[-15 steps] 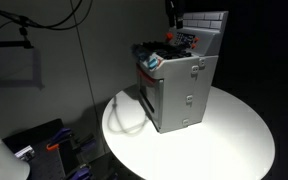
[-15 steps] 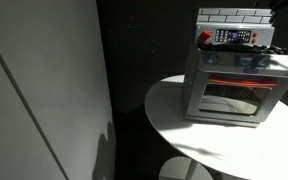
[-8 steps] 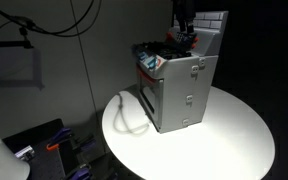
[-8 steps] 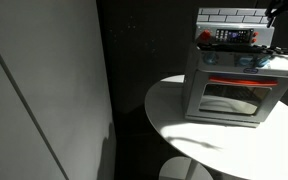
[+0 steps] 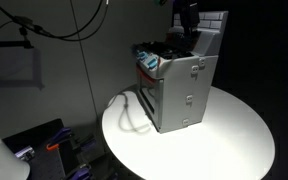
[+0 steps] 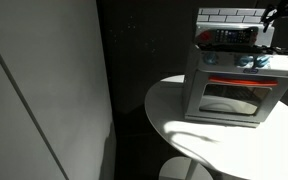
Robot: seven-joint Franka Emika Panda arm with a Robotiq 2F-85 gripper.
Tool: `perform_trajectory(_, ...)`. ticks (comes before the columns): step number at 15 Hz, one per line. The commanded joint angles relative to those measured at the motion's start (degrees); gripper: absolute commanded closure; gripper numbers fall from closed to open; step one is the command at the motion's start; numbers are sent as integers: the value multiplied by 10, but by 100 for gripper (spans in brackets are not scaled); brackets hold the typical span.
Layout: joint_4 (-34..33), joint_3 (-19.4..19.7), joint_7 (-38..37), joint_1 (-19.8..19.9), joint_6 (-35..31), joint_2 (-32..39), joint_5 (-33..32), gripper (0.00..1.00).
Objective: Press the top right orange button on the stove
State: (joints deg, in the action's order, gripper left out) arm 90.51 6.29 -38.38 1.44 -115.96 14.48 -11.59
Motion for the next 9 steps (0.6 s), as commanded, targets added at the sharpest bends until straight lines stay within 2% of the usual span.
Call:
perform_trajectory(1,-39,8,-18,-8,9,24,-14,0)
perform_trajectory(9,-73,13,-25,-12,7,51,-16,0)
